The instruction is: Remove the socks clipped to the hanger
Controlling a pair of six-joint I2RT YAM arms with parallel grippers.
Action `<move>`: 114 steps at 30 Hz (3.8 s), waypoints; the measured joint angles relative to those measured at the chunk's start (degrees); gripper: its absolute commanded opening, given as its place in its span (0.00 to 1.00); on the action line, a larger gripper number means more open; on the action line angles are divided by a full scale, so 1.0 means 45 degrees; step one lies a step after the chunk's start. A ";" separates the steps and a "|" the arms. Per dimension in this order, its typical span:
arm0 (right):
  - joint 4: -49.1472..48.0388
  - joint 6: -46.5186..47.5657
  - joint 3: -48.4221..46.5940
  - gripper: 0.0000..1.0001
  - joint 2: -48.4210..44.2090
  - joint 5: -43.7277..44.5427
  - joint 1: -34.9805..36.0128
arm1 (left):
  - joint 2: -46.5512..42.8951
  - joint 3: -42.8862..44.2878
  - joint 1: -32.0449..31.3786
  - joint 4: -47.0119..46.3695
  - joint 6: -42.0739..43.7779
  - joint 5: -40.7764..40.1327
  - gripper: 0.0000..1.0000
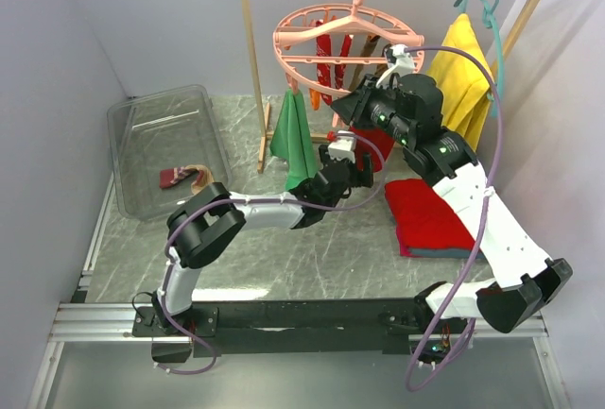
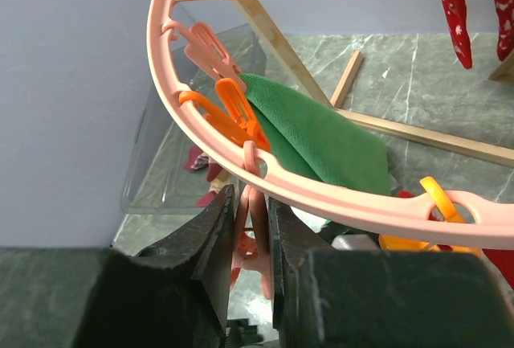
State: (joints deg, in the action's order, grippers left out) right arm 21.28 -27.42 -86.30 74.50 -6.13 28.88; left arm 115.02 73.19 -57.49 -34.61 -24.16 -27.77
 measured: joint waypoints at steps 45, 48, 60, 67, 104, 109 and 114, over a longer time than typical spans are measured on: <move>0.3512 0.2006 0.1010 0.73 -0.2161 0.1991 0.0117 | -0.5221 -0.2628 0.0097 0.5192 -0.2603 0.7213 0.01; 0.3536 0.2021 0.0641 0.73 -0.1792 0.1783 0.0010 | -0.5314 -0.2667 0.0136 0.5231 -0.2807 0.7305 0.01; 0.3920 0.2025 -0.0811 0.72 -0.0282 0.2055 0.0078 | -0.5430 -0.2667 0.0223 0.5362 -0.3551 0.7616 0.01; 0.4197 0.1802 -0.1253 0.72 0.0078 0.2793 0.0389 | -0.5440 -0.2725 0.0272 0.5280 -0.3857 0.7888 0.01; 0.4498 0.1681 -0.3419 0.70 0.1341 0.3308 0.0418 | -0.7169 -0.3356 0.0092 0.5746 -0.3269 0.7669 0.01; 0.4488 0.1744 -0.3507 0.70 0.1836 0.3725 0.0709 | -0.7169 -0.3356 0.0087 0.5751 -0.3317 0.7674 0.01; 0.4444 0.1865 -0.3449 0.68 0.2113 0.3929 0.0860 | -0.7184 -0.3356 0.0087 0.5756 -0.3439 0.7679 0.01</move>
State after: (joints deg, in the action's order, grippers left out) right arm 41.28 -19.03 -101.82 84.01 11.55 32.75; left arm 82.70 58.08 -57.10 -8.71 -39.64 6.79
